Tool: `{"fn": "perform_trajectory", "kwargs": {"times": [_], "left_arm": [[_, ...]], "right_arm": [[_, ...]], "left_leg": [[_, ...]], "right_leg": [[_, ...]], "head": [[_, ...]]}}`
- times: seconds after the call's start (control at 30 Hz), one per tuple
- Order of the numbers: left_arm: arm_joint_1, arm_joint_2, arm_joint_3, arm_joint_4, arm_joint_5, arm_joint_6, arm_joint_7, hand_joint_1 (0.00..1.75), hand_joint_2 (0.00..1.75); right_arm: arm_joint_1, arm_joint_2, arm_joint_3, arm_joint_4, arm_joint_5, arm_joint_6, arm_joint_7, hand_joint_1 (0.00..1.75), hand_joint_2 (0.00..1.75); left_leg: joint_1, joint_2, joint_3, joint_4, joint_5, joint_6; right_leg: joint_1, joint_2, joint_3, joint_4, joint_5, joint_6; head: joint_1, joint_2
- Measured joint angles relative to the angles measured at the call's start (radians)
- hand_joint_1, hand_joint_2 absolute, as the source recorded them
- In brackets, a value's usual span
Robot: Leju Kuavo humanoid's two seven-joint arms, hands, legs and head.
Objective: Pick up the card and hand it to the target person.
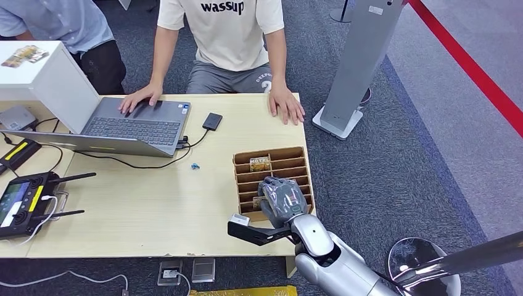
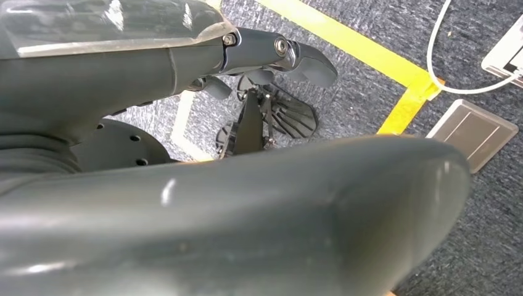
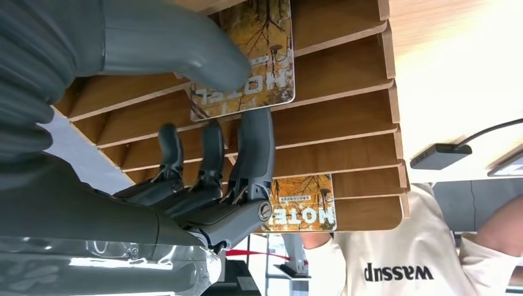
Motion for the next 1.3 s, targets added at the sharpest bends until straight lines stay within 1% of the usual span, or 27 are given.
{"fn": "perform_trajectory", "kwargs": {"times": [0.03, 0.07, 0.1, 0.2, 0.27, 0.4, 0.47, 0.57, 0.63, 0.7, 0.83, 0.97, 1.3], "left_arm": [[0.000, -0.001, 0.000, 0.000, 0.000, 0.002, 0.000, 0.00, 0.00], [0.000, -0.002, 0.001, 0.000, 0.000, 0.003, 0.000, 0.00, 0.00], [0.000, -0.003, 0.003, 0.000, 0.000, 0.004, 0.000, 0.00, 0.00], [0.000, -0.006, 0.006, 0.000, 0.001, 0.007, 0.000, 0.00, 0.00], [0.000, -0.007, 0.007, 0.000, 0.001, 0.009, 0.000, 0.00, 0.00], [0.000, -0.008, 0.008, 0.000, 0.001, 0.009, 0.001, 0.00, 0.00], [0.000, -0.009, 0.009, 0.000, 0.002, 0.010, 0.018, 0.00, 0.00], [0.000, -0.012, 0.015, 0.000, 0.011, 0.012, 0.069, 0.00, 0.00], [0.001, -0.013, 0.018, 0.000, 0.014, 0.012, 0.084, 0.00, 0.00], [0.001, -0.015, 0.021, 0.000, 0.014, 0.012, 0.087, 0.00, 0.00], [0.001, -0.017, 0.022, 0.000, 0.015, 0.012, 0.088, 0.00, 0.00], [0.001, -0.018, 0.023, 0.000, 0.015, 0.011, 0.090, 0.00, 0.00], [0.002, -0.018, 0.023, 0.000, 0.020, 0.008, 0.080, 0.00, 0.00]], "right_arm": [[0.000, 0.000, 0.001, -0.001, 0.001, 0.000, 0.000, 1.31, 1.75], [0.000, -0.001, 0.001, -0.001, 0.003, 0.000, 0.000, 1.34, 1.75], [0.000, -0.001, 0.002, -0.001, 0.005, 0.001, 0.000, 1.40, 1.75], [0.000, -0.001, 0.003, -0.001, 0.009, 0.001, 0.000, 1.68, 1.75], [0.000, -0.001, 0.004, -0.001, 0.012, 0.001, 0.000, 1.75, 1.75], [-0.001, -0.002, 0.007, -0.001, 0.017, -0.003, 0.002, 1.75, 1.75], [-0.003, -0.004, 0.009, 0.000, 0.023, -0.016, -0.002, 1.75, 1.75], [-0.016, -0.008, 0.007, 0.008, 0.029, -0.064, -0.025, 1.75, 1.75], [-0.030, -0.012, 0.003, 0.014, 0.029, -0.105, -0.043, 1.75, 1.75], [-0.038, -0.014, -0.001, 0.016, 0.029, -0.131, -0.054, 1.75, 1.75], [-0.043, -0.018, -0.005, 0.016, 0.029, -0.147, -0.062, 1.75, 1.75], [-0.044, -0.024, -0.014, 0.002, 0.022, -0.195, -0.084, 1.75, 1.75], [-0.044, -0.045, -0.082, -0.134, 0.022, -0.236, -0.122, 1.75, 1.75]], "left_leg": [[0.000, 0.000, 0.000, 0.000, 0.000, 0.000], [0.000, 0.000, 0.000, 0.000, 0.000, 0.000], [0.000, 0.000, 0.000, 0.000, 0.000, 0.000], [0.000, 0.000, 0.000, 0.000, 0.000, 0.000], [0.000, 0.000, 0.000, 0.000, 0.000, 0.000], [0.000, 0.000, 0.000, 0.000, 0.000, 0.000], [0.000, 0.000, 0.000, 0.000, 0.000, 0.000], [0.000, 0.000, 0.000, 0.000, 0.000, 0.000], [0.000, 0.000, 0.000, 0.000, 0.000, 0.000], [0.000, 0.000, 0.000, 0.000, 0.000, 0.000], [0.000, 0.000, 0.000, 0.000, 0.000, 0.000], [0.000, 0.000, 0.000, 0.000, 0.000, 0.000], [0.000, 0.000, 0.000, 0.000, 0.000, 0.000]], "right_leg": [[0.000, 0.000, 0.000, 0.000, 0.000, 0.000], [0.000, 0.000, 0.000, 0.000, 0.000, 0.000], [0.000, 0.000, 0.000, 0.000, 0.000, 0.000], [0.000, 0.000, 0.000, 0.000, 0.000, 0.000], [0.000, 0.000, 0.000, 0.000, 0.000, 0.000], [0.000, 0.000, 0.000, 0.000, 0.000, 0.000], [0.000, 0.000, 0.000, 0.000, 0.000, 0.000], [0.000, 0.000, 0.000, 0.000, 0.000, 0.000], [0.000, 0.000, 0.000, 0.000, 0.000, 0.000], [0.000, 0.000, 0.000, 0.000, 0.000, 0.000], [0.000, 0.000, 0.000, 0.000, 0.000, 0.000], [0.000, 0.000, -0.001, 0.000, 0.000, 0.000], [0.000, 0.000, 0.000, 0.000, 0.000, 0.000]], "head": [[0.000, 0.000], [0.000, 0.000], [0.000, 0.000], [-0.001, 0.000], [-0.002, 0.000], [-0.001, 0.000], [-0.001, 0.000], [-0.001, 0.000], [-0.001, 0.000], [0.000, 0.000], [-0.001, 0.000], [-0.002, 0.000], [-0.001, 0.000]]}}
